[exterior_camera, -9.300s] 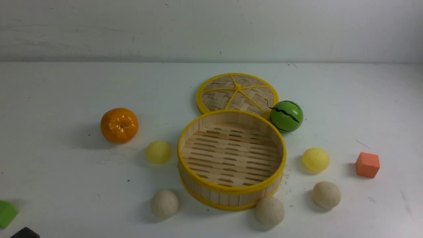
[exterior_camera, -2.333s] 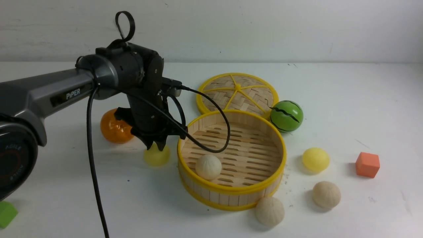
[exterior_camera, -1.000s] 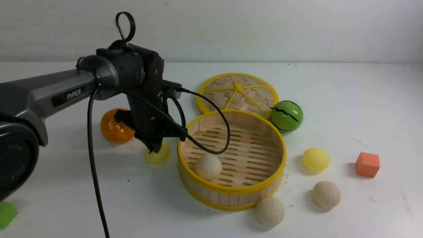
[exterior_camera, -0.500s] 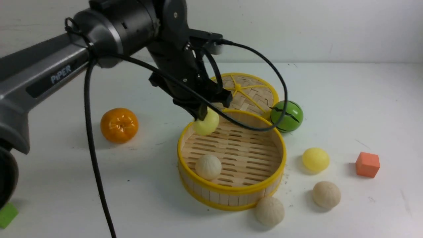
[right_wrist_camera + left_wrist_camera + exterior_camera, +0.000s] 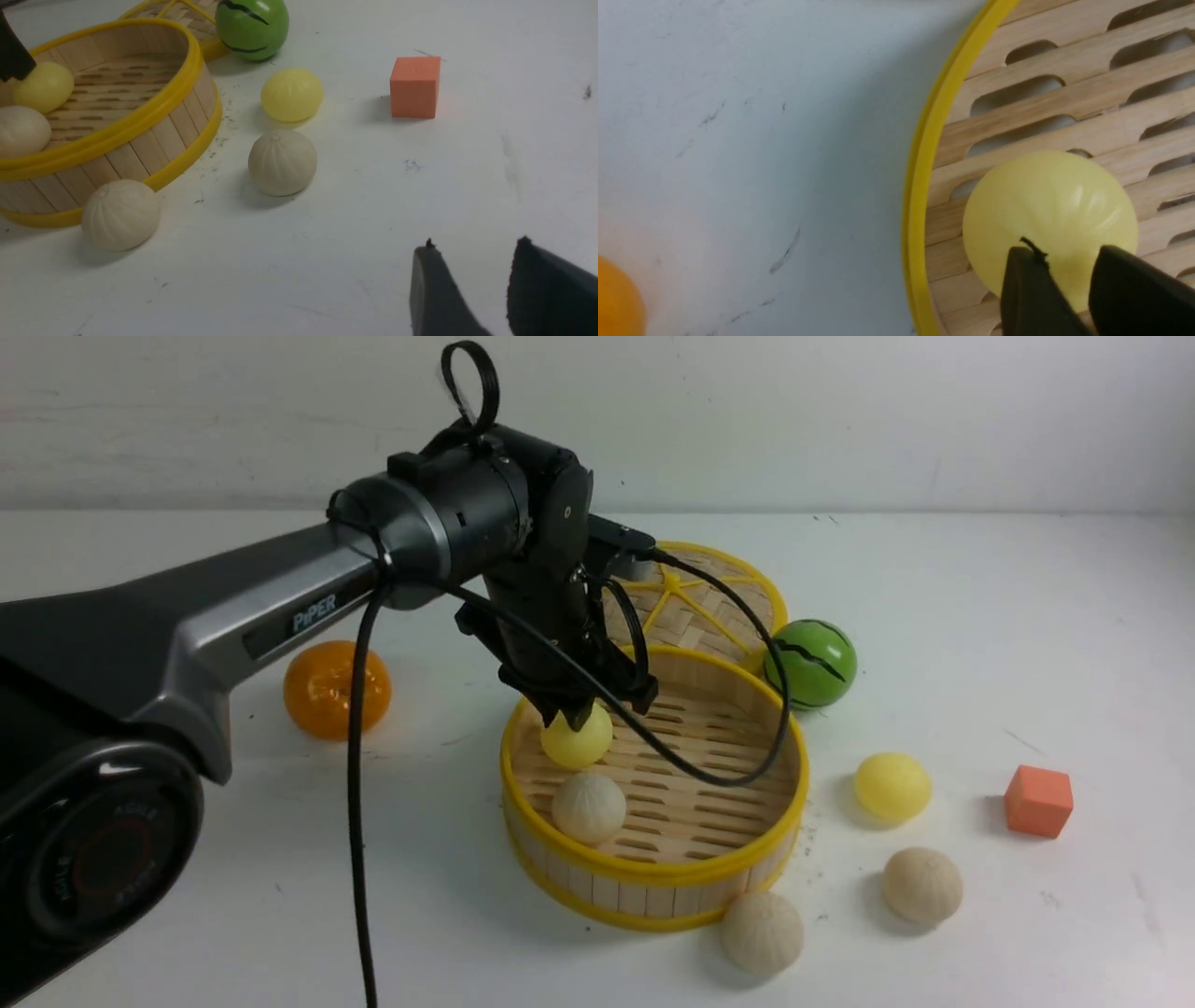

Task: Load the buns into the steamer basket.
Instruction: Use the left arm to put the steamed stuffed bun into the steamer, then use the right arm to grab a steamed stuffed bun

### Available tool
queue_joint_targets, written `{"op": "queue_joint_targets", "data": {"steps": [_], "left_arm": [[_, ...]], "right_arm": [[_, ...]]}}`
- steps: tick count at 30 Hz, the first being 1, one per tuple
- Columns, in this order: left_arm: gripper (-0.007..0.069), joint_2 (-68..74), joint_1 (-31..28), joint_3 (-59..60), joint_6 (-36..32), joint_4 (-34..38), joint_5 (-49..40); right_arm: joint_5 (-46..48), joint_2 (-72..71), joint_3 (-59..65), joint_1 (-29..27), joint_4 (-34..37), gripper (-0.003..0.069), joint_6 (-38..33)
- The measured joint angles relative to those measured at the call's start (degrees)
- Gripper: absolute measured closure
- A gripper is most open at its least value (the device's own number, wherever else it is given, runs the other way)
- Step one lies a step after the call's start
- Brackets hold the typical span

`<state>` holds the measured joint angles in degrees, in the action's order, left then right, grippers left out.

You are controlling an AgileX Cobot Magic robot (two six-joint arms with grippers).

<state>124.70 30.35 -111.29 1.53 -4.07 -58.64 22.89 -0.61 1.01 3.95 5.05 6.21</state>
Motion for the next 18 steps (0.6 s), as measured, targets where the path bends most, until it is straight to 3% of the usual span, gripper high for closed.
{"op": "queue_joint_targets", "data": {"steps": [4,6,9,12,13,15,18], "left_arm": [[0.0253,-1.09,-0.02,-3.68,0.0,1.31,-5.48],[0.0241,-2.13,-0.02,-4.81,0.06,2.39,-7.39],[0.0304,-7.6,-0.02,-6.4,1.12,5.32,-11.21],[0.0515,-16.83,-0.02,-4.9,2.44,6.94,-12.01],[0.0515,-17.38,-0.02,-4.65,2.44,6.94,-12.0],[0.0638,-24.62,-0.02,0.23,2.63,6.94,-12.09],[0.0638,-32.46,-0.02,8.76,2.68,7.55,-12.13]], "right_arm": [[0.0,0.0,0.0,0.0,0.0,0.0418,0.0],[0.0,0.0,0.0,0.0,0.0,0.0418,0.0],[0.0,0.0,0.0,0.0,0.0,0.0418,0.0],[0.0,0.0,0.0,0.0,0.0,0.0418,0.0],[0.0,0.0,0.0,0.0,0.0,0.0418,0.0],[0.0,0.0,0.0,0.0,0.0,0.0418,0.0],[0.0,0.0,0.0,0.0,0.0,0.0418,0.0]]}}
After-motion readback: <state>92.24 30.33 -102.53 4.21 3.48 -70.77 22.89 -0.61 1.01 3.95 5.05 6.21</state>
